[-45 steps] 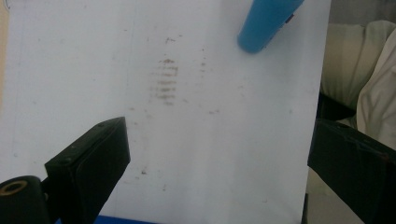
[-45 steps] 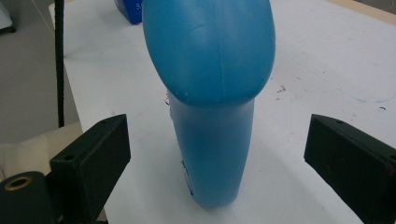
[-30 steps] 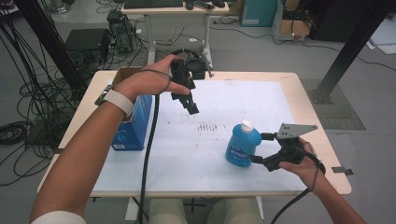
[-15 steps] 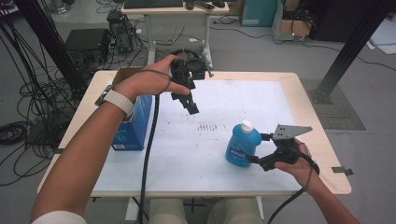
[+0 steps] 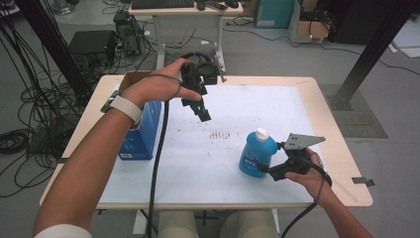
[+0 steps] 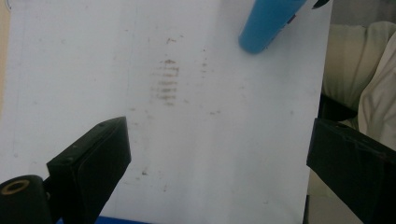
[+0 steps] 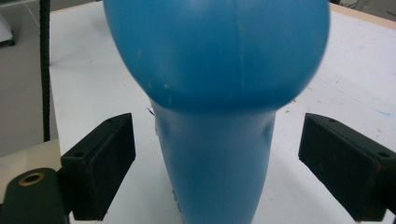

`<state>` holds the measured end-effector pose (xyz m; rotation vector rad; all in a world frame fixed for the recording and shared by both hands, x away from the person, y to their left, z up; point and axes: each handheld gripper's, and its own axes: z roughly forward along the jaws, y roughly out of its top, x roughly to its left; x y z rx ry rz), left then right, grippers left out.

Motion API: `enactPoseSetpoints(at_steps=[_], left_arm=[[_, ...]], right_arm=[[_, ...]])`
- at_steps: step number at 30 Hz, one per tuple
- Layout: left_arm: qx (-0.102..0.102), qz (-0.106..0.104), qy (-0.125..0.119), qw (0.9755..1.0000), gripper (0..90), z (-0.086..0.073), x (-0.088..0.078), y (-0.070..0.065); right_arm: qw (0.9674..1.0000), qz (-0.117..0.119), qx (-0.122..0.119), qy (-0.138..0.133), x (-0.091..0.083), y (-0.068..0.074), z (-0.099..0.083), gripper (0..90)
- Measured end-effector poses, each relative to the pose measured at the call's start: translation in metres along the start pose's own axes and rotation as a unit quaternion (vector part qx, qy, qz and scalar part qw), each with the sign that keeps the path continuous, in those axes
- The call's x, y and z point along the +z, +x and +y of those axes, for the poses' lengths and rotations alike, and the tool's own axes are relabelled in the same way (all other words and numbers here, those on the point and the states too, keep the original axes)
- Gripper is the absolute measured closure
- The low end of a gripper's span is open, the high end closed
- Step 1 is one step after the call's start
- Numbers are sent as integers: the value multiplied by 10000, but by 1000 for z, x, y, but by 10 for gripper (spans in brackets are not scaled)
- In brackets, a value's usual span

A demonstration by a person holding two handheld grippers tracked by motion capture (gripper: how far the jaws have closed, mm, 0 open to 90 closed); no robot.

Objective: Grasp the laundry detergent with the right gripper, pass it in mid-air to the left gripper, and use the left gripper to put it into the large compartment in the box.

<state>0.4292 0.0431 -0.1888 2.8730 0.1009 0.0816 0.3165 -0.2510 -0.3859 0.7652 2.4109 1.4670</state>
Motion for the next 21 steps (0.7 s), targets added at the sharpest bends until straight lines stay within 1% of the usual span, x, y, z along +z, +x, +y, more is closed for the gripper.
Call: enactPoseSetpoints(at_steps=[4, 6, 8, 13, 21], left_arm=[[-3, 1, 2, 10000, 65, 0, 0, 0], [-12, 7, 3, 10000, 65, 0, 0, 0], [24, 32, 140, 9999, 65, 1, -2, 0], [15, 33, 129, 9999, 66, 1, -2, 1], [36, 41, 135, 9999, 67, 2, -1, 1]], right_arm=[[10000, 0, -17, -24, 3, 0, -1, 120], [10000, -10, 11, -39, 5, 0, -2, 126], [10000, -11, 18, -75, 6, 0, -2, 133], [9999, 9, -7, -148, 9, 0, -4, 153], [9998, 19, 6, -187, 13, 1, -5, 179]])
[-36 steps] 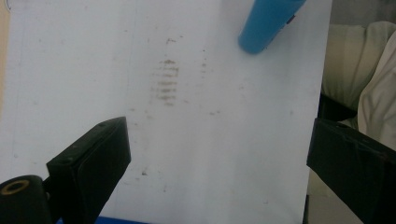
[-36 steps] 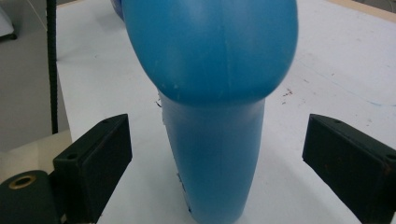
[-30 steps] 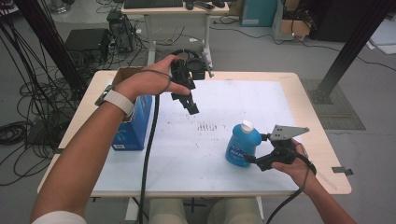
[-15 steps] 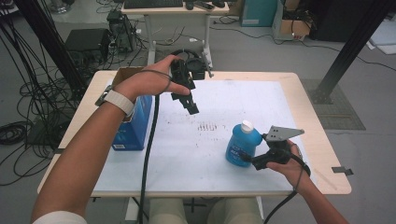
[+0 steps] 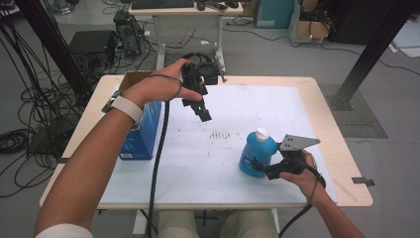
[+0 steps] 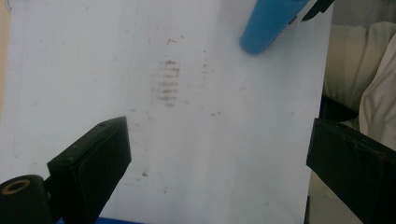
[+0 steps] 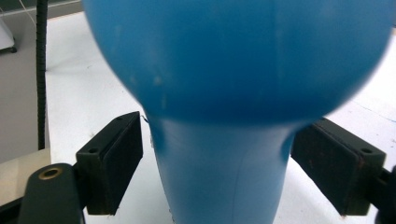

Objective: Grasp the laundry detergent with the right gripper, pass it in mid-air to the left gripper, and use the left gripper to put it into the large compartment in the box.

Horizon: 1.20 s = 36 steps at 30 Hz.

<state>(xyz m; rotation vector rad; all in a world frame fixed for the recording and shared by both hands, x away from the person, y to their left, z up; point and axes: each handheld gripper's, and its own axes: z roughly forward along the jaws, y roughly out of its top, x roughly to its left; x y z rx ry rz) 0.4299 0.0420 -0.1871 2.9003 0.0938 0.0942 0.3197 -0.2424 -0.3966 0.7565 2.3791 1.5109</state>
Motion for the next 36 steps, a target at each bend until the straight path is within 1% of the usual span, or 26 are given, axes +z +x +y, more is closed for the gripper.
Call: enactPoseSetpoints(at_steps=[1, 2, 4, 5, 7, 10, 11, 12, 13, 14, 15, 17, 18, 21, 22, 25, 26, 28, 32, 33, 36], left_arm=[[-16, 6, -8, 10000, 67, -1, 0, 0], [-12, 4, -10, 10000, 67, -1, 0, 0], [-31, -1, -15, 10000, 68, -1, 0, 0], [-22, -9, -23, 10000, 68, -1, 0, 1], [-39, -16, -32, 10000, 69, -2, 1, 0], [-33, -26, -14, 10000, 70, -2, 2, 1], [-49, -35, -18, 10000, 70, -2, 2, 1], [-34, -34, -13, 10000, 70, -2, 3, 1], [-45, -40, -10, 10000, 70, -3, 3, 1], [-46, -36, -9, 10000, 70, -3, 3, 1], [-40, -40, -9, 10000, 70, -3, 3, 1], [-50, -37, -16, 10000, 71, -3, 3, 1], [-45, -40, -12, 10000, 71, -3, 3, 1], [-48, -52, -4, 10000, 72, -4, 3, 1], [-61, -56, -7, 10000, 72, -4, 3, 1], [-64, -54, -8, 10000, 73, -4, 4, 1], [-75, -59, -4, 10000, 73, -4, 4, 1], [-69, -58, 1, 10000, 73, -5, 4, 1], [-80, -53, -12, 10000, 73, -5, 4, 2], [-65, -44, -6, 10000, 73, -5, 4, 2], [-76, -61, 3, 10000, 73, -4, 4, 2]], right_arm=[[9999, 11, 14, -109, 2, 0, -1, 191], [9999, -13, 65, -86, 1, 1, -1, 200], [9999, 7, -16, -131, 3, 1, -1, 212], [9999, 0, -6, -132, 3, 1, -2, 219], [9998, 12, -65, -167, 4, 1, -2, 233], [9998, 18, -59, -171, 4, 1, -2, 255], [9999, -5, -5, -159, 4, 2, -2, 263], [9997, 15, -75, -211, 5, 1, -3, 283], [9997, 15, -78, -220, 5, 1, -3, 287], [9998, 16, -67, -185, 5, 1, -3, 292], [9999, 8, -4, -150, 5, 2, -3, 299], [9999, 9, -19, -165, 5, 2, -4, 307], [9999, 17, 17, -158, 6, 2, -4, 312], [9999, 33, 1, -165, 7, 1, -5, 327], [9997, 45, -60, -217, 7, 1, -5, 335], [9997, 62, -57, -236, 8, 1, -5, 360], [9996, 75, -55, -255, 9, 1, -6, 385], [9996, 87, -47, -253, 9, 1, -6, 403], [9996, 66, -50, -262, 10, 1, -6, 409], [9997, 57, -107, -196, 9, 1, -6, 410], [9997, 43, -118, -217, 9, 1, -6, 412]])
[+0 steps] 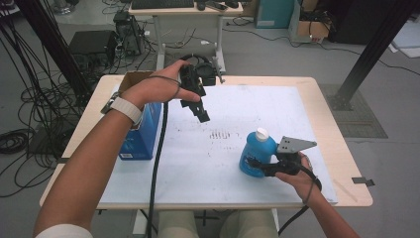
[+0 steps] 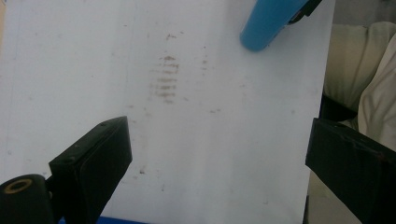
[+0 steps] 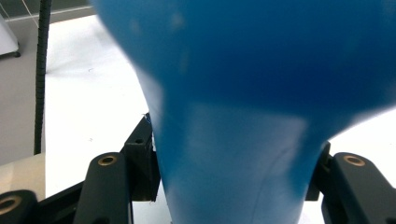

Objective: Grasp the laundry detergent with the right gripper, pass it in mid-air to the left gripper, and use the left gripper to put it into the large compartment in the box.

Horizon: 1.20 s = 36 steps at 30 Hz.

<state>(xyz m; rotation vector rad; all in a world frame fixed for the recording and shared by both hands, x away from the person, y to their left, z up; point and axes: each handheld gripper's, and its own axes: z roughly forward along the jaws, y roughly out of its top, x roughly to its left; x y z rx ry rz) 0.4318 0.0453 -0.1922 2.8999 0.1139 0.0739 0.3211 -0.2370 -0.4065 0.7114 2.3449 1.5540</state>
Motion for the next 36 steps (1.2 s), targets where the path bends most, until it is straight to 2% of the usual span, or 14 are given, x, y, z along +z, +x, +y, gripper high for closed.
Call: enactPoseSetpoints(at_steps=[17, 19, 20, 23, 26, 29, 36], left_arm=[[23, 8, 2, 10000, 78, 0, -2, -2], [-5, 3, -16, 10000, 78, -1, -2, -3], [-35, -17, -142, 9999, 78, -2, 0, -3], [-31, -12, -144, 9999, 78, -2, -1, -3], [-33, -12, -143, 9999, 78, -2, -1, -4], [-3, 21, -14, 10000, 78, -1, -4, -4], [-3, 31, -20, 10000, 78, -1, -4, -4]], right_arm=[[10000, 35, 12, 29, 0, -1, 0, 419], [10000, 55, -47, -23, 1, -1, 0, 420], [10000, 27, -5, 28, 0, -1, 0, 420], [10000, 40, 10, 32, 0, 0, 0, 419], [9999, 16, -104, 88, 0, -1, 0, 419], [9999, 28, -81, 83, 0, -1, 0, 418], [9999, 40, -74, 79, -1, -1, 0, 419]])
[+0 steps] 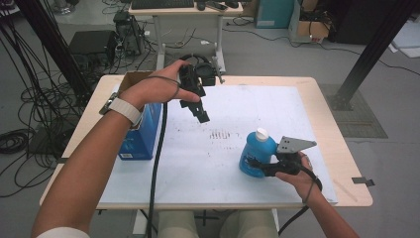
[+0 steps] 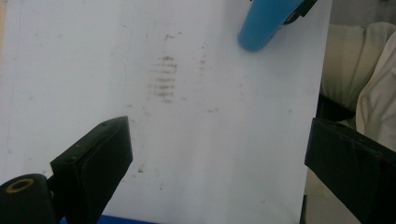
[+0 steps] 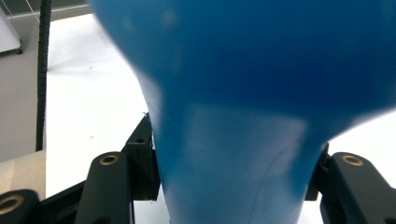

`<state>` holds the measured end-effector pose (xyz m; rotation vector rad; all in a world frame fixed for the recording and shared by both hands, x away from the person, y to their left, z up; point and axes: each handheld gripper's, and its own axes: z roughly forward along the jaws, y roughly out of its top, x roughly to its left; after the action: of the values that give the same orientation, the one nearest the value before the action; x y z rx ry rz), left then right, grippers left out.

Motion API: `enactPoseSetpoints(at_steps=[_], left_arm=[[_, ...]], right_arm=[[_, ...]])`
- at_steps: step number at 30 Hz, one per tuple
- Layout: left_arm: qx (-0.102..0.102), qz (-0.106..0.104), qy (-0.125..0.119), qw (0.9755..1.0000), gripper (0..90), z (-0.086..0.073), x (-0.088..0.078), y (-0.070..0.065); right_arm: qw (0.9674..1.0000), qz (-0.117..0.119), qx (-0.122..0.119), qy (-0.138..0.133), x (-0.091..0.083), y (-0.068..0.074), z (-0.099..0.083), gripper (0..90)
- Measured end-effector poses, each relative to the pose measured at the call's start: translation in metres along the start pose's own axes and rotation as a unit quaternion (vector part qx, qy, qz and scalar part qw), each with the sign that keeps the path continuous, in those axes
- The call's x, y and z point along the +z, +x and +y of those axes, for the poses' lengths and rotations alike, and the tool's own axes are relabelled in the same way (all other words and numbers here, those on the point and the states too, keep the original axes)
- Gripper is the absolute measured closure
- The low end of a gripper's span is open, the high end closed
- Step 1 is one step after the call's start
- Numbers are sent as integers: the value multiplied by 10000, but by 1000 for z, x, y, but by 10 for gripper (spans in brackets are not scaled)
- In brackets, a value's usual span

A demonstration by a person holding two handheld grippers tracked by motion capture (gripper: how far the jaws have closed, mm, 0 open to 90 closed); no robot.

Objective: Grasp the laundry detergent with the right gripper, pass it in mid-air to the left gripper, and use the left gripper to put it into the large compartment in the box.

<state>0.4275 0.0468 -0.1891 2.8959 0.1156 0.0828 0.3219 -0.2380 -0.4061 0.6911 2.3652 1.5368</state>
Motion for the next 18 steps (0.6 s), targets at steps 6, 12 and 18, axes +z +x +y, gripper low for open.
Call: enactPoseSetpoints(at_steps=[6, 12, 18], left_arm=[[-10, -11, 10, 10000, 78, 0, 0, 0], [14, 5, -4, 10000, 78, 0, 0, 0], [11, 4, -5, 10000, 78, 1, 0, 0]], right_arm=[[10000, 9, 69, -51, 0, 1, 0, 422], [10000, 12, 50, -47, 1, 1, 0, 425], [10000, 2, 55, -54, 1, 0, 0, 425]])
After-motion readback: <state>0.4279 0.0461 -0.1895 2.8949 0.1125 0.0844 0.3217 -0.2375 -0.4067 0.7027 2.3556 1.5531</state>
